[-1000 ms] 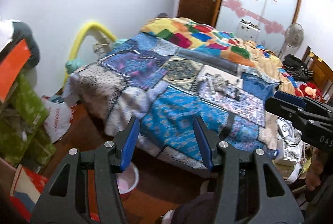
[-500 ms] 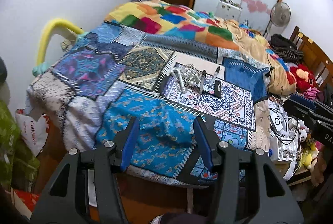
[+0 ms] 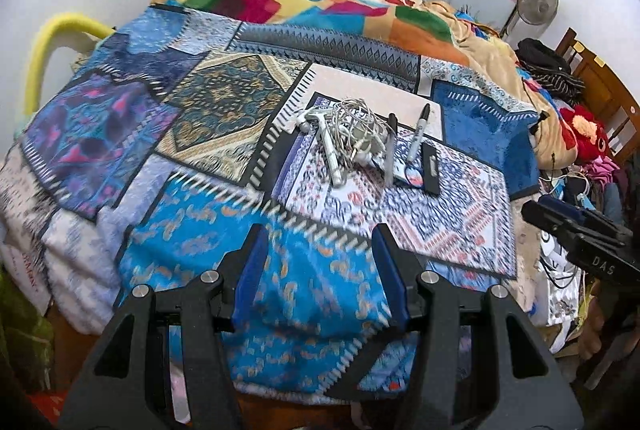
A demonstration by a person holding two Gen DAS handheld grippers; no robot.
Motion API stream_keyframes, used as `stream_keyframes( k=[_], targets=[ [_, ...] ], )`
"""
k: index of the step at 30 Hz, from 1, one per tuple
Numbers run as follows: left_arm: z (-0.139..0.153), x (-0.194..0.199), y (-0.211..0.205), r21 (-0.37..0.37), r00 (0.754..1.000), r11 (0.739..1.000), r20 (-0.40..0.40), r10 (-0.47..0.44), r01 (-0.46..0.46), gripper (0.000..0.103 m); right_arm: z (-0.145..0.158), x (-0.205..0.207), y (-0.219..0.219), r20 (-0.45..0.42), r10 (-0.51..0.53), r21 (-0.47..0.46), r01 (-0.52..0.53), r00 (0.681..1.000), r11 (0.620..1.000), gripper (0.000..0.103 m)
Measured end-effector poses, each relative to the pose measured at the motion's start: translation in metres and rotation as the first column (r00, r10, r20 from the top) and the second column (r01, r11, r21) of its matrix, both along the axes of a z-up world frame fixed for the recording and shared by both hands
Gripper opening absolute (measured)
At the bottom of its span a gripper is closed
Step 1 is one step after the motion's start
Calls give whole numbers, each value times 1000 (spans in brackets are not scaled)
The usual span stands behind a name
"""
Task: Collect trash
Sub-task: 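Move both tools back to the items on the bed, then grasp the black clip with right tool while left tool grasps the earphone cables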
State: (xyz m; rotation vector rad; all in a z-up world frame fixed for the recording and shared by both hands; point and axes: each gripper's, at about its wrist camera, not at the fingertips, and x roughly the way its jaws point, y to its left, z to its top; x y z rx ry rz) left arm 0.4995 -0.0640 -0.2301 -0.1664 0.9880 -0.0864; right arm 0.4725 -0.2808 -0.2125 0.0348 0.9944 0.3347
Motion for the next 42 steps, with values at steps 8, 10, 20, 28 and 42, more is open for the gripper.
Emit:
stream_keyframes(
  k=[8, 10, 20, 28, 42],
  targets=[
    [-24, 64, -8, -31, 998, 998, -3, -57, 57, 53, -34, 45, 25, -12, 1, -12, -1, 1000, 1000, 48],
    [-27, 80, -11, -32, 998, 998, 11, -62, 63, 53, -44, 56, 34, -5, -8, -43, 8, 1000, 999, 48],
    [-53, 129, -21, -100, 996, 991, 2, -88, 87, 50, -71, 73, 54, 27, -25, -124, 28, 999, 992, 48],
    [-47, 136, -33, -121, 988, 980, 18, -156, 157, 3, -69, 69, 43, 34, -2, -142, 7, 999, 990, 41],
    [41, 96, -6, -82, 980, 992, 183, -83, 100, 3, -67, 65, 37, -12, -13, -157, 11, 1000, 988, 23]
  ],
)
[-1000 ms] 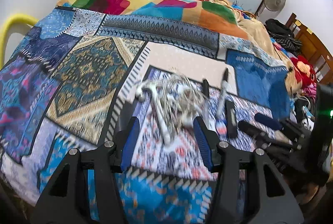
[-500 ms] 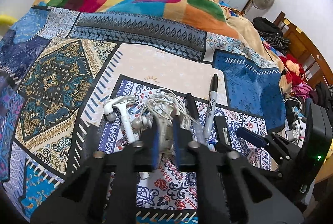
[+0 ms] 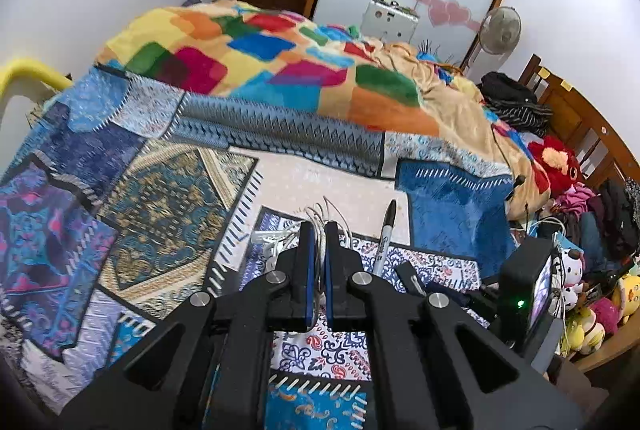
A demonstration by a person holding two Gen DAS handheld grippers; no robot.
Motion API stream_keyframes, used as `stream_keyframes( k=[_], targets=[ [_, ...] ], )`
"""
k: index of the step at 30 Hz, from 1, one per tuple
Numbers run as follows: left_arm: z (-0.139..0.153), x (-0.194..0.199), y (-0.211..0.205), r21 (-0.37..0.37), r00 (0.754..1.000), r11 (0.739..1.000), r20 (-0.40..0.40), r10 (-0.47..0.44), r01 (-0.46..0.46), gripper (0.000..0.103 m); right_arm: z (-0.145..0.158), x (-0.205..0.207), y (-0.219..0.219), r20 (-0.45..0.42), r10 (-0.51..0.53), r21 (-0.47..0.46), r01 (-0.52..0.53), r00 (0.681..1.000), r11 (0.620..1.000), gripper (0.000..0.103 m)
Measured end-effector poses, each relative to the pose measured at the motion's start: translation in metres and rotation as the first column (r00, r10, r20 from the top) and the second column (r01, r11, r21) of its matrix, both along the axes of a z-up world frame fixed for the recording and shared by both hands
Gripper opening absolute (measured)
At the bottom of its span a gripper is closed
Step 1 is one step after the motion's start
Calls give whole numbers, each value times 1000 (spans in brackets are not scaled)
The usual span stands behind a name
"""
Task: Collect trash
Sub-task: 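Grasp the black clip with right tool while left tool grasps the earphone cables, then lift the cables and clip and carry them over the white bin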
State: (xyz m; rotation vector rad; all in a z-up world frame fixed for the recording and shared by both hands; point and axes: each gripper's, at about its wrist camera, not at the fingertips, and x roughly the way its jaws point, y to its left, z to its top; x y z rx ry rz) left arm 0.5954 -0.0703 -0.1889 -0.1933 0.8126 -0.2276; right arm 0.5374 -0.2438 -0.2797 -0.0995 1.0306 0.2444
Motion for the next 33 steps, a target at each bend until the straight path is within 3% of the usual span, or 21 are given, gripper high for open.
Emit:
stream_keyframes(
  k=[6, 13, 18, 24, 26, 28, 30, 33],
  targets=[
    [35, -24, 10, 31, 998, 999, 56, 25, -27, 3, 16, -17, -6, 2, -10, 18, 10, 1000, 1000, 23],
    [36, -53, 32, 14, 997, 997, 26, 73, -73, 3, 45, -33, -12, 53, -12, 32, 11, 999, 999, 23],
    [12, -68, 51, 37, 993, 994, -43, 107, -105, 3, 57, -42, -14, 78, -10, 41, 7, 997, 999, 23],
    [-53, -60, 64, 93, 972, 989, -192, 134, -118, 3, 51, -45, -14, 75, 0, 47, -4, 997, 999, 23],
    [-73, -55, 65, 110, 957, 988, -258, 130, -105, 14, 48, -45, -14, 70, 4, 45, -7, 998, 999, 23],
    [-86, -53, 67, 116, 946, 988, -295, 133, -102, 41, 44, -44, -13, 66, 13, 45, -16, 998, 999, 23],
    [-93, -55, 68, 114, 945, 988, -296, 138, -109, 52, 41, -43, -13, 67, 12, 42, -15, 998, 999, 23],
    [-97, -56, 67, 111, 953, 989, -275, 127, -100, 60, 38, -42, -15, 70, 16, 58, -20, 997, 998, 23]
  ],
)
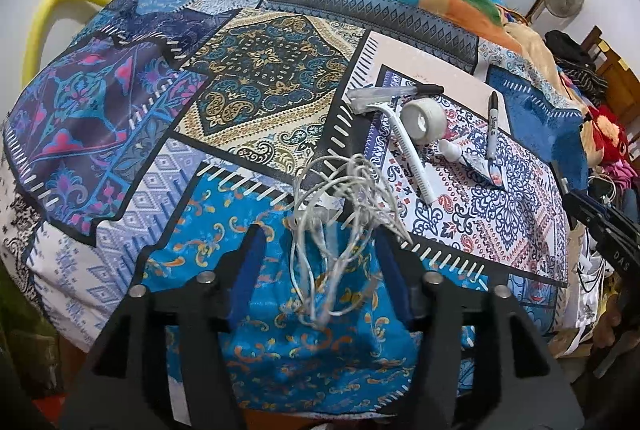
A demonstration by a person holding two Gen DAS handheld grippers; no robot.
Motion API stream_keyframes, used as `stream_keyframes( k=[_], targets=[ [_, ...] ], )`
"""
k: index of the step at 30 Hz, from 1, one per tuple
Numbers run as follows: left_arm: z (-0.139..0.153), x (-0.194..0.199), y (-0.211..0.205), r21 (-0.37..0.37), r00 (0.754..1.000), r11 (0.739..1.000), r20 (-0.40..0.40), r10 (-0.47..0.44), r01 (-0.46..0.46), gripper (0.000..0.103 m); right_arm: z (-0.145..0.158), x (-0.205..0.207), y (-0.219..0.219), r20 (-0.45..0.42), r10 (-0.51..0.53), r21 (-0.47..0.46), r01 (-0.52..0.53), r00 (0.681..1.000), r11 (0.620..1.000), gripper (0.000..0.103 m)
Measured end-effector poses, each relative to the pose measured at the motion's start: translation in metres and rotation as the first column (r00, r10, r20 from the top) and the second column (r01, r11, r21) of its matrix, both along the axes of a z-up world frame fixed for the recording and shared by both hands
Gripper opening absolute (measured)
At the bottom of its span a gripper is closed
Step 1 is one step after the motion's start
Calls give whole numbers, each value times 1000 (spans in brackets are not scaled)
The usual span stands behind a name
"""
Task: Collect trash
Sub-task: 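Lift the cables and clip and carry them over the white bin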
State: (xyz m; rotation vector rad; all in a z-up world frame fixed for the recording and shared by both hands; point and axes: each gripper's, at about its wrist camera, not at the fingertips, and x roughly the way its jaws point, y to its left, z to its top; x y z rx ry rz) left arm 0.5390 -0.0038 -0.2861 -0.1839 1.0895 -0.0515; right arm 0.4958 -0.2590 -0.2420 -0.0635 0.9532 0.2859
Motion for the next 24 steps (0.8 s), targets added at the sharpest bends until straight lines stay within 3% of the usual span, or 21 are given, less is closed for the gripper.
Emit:
stream_keyframes(
  k=[5, 8, 11, 13, 14, 24],
  targets=[
    [-15, 15, -10, 17, 999, 1000, -19, -26, 26, 60, -7, 4, 1, -1, -2, 5, 2, 1000, 1000, 23],
    [-16, 20, -18, 32, 999, 998, 9, -46, 46, 60, -12, 5, 1, -12, -7, 9, 7, 1000, 1000, 23],
    [-18, 19, -28, 48, 997, 996, 29, -75, 74, 44, -15, 5, 1, -17, -5, 9, 5, 1000, 1000, 23],
    [-20, 19, -33, 52, 996, 995, 28, -89, 88, 24, -17, 5, 2, -21, -3, 7, 3, 1000, 1000, 23],
    [-21, 18, -35, 66, 996, 994, 20, -91, 90, 20, -17, 5, 2, -22, -3, 7, 3, 1000, 1000, 23],
    [14, -11, -29, 43, 997, 998, 57, -57, 55, 15, 15, -7, 3, 9, -1, 39, 0, 1000, 999, 23]
  ],
)
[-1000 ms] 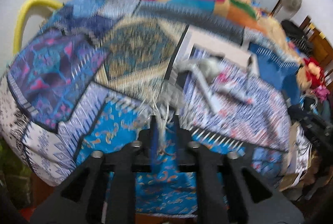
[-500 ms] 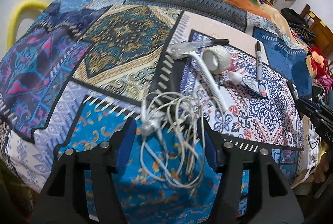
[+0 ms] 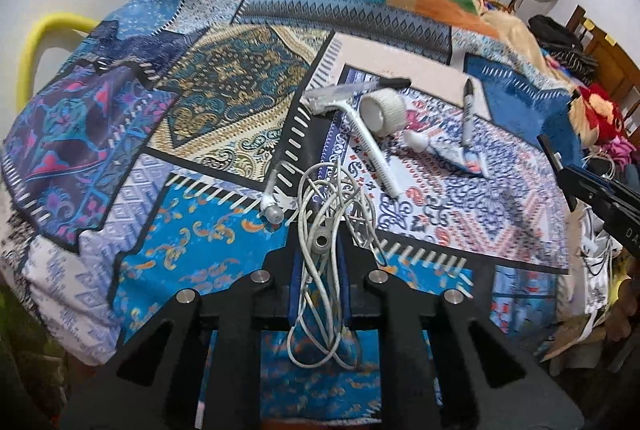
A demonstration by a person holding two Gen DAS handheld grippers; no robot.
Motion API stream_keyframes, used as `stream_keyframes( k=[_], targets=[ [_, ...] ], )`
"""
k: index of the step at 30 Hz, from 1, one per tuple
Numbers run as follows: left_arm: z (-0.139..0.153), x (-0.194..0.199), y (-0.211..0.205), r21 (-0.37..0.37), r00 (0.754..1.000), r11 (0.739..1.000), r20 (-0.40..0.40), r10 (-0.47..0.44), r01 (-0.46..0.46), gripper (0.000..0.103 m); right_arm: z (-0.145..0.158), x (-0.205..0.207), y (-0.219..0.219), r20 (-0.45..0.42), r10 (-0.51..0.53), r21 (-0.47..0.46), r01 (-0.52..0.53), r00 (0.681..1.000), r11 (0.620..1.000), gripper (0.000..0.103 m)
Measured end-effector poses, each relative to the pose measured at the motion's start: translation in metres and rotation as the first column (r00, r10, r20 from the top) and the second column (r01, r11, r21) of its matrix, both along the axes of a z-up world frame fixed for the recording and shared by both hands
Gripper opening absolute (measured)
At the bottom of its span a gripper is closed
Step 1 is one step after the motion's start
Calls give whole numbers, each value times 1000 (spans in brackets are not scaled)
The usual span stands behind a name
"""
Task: Collect trash
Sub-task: 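Lift the cables and clip and carry them over the white bin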
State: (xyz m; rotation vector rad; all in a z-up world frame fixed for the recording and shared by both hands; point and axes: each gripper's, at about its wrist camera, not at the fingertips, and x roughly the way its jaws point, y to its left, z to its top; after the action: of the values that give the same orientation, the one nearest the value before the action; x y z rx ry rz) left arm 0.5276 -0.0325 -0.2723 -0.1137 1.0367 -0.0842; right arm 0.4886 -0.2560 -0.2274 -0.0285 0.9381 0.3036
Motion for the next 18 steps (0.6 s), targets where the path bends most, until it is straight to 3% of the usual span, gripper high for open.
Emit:
stream_keyframes(
  k=[10, 18],
  targets=[
    [79, -56, 10, -40, 993, 999, 116, 23, -19, 15, 69, -37, 11, 112, 27, 18, -29, 993, 999, 23],
    [142, -119, 37, -63, 969, 995, 231, 85, -72, 15, 129, -85, 35, 229, 78, 35, -88, 970, 995, 23]
  ],
)
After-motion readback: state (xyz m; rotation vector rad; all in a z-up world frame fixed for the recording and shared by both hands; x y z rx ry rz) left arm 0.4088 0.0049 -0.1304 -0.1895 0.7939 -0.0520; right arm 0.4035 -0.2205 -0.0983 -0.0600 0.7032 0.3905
